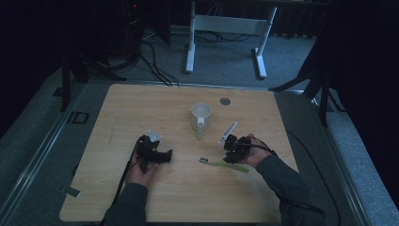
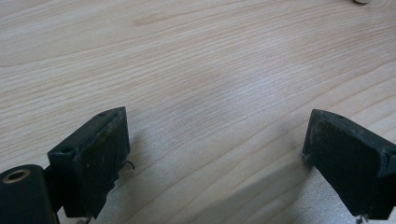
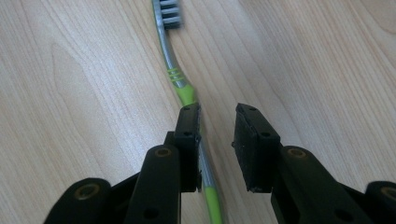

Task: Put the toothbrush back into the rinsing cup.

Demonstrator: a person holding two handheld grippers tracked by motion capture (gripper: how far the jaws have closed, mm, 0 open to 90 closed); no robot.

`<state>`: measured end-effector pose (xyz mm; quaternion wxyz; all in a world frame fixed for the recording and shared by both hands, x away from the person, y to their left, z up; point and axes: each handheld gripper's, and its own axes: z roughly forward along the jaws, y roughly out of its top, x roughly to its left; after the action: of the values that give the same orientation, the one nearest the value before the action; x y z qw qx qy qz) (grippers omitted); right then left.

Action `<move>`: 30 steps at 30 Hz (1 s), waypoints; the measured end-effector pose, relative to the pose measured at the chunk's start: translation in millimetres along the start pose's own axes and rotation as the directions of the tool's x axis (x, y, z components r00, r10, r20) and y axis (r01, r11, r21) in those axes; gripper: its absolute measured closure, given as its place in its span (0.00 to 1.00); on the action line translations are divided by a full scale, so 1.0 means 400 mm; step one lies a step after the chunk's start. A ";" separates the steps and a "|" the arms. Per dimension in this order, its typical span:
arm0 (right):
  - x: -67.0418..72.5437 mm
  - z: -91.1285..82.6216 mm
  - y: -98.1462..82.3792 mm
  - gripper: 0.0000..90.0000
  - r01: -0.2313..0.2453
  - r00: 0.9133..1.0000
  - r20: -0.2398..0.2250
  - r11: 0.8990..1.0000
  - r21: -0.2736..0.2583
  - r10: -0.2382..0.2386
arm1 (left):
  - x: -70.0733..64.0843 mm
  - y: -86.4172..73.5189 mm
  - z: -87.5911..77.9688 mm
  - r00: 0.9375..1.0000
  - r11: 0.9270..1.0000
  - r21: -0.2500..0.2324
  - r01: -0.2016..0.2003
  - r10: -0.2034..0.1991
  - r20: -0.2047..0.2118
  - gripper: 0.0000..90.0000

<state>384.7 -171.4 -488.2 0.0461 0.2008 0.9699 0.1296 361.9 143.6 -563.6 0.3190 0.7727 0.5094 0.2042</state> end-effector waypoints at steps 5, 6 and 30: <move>-0.001 0.003 0.003 0.79 0.004 1.000 -0.009 1.000 0.012 -0.004 | 0.000 0.000 0.000 1.000 1.000 0.000 0.000 0.000 0.000 0.08; -0.001 0.004 0.003 0.79 0.005 1.000 -0.011 1.000 0.015 -0.004 | 0.000 0.000 0.000 1.000 1.000 0.000 0.000 0.000 0.000 0.08; 0.006 0.016 0.029 0.79 0.045 0.998 -0.036 0.994 0.095 -0.042 | 0.000 0.000 0.000 1.000 1.000 0.001 -0.001 0.001 0.000 0.08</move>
<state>387.8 -158.8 -491.2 0.0227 0.1793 0.9799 0.0850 361.9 143.7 -563.5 0.3185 0.7733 0.5089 0.2040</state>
